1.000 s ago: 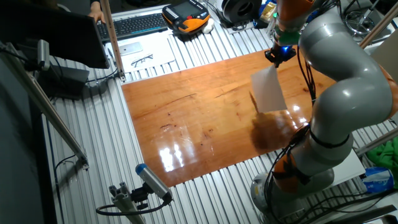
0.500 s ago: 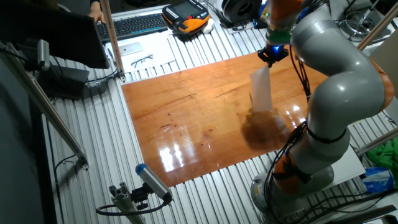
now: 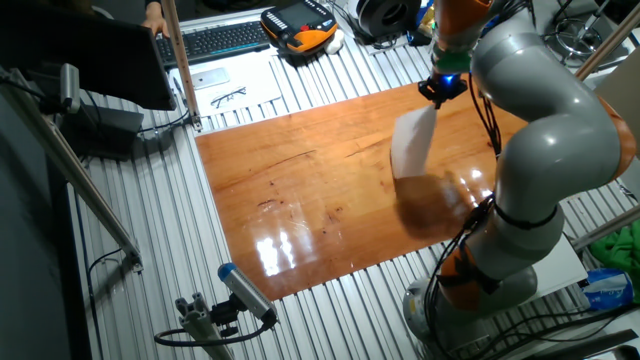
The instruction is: Flip over and spread out the paper that is laid flat on the table
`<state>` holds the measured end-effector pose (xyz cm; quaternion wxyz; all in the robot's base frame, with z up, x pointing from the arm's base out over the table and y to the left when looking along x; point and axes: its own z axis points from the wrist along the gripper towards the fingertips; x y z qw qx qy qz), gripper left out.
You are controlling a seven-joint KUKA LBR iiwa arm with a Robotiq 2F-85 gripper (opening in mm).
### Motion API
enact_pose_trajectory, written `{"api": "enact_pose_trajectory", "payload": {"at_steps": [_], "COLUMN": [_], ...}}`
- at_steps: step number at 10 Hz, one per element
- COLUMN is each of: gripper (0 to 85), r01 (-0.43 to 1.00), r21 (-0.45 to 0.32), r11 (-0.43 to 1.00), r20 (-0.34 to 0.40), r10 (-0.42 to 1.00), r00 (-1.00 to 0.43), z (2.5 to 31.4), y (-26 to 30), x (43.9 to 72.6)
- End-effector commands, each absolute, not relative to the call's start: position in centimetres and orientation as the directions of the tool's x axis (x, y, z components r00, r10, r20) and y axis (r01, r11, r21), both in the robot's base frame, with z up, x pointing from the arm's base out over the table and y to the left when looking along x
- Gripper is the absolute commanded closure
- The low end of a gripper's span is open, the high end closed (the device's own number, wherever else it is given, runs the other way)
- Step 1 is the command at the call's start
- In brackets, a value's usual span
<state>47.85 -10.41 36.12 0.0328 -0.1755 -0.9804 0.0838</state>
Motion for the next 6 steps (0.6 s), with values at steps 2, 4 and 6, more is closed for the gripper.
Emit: {"api": "enact_pose_trajectory", "payload": {"at_steps": [2, 4, 6], "gripper": [85.0, 85.0, 85.0], "r01": [0.304, 0.328, 0.390], "r21": [-0.182, -0.210, -0.192], "r11": [0.935, 0.921, 0.901], "r20": [0.057, 0.053, 0.032], "r10": [0.319, 0.346, 0.403], "r00": [-0.946, -0.937, -0.915], "z": [37.2, 37.7, 37.2], "y": [-11.0, -11.6, -12.7], "x": [46.9, 46.1, 45.6]}}
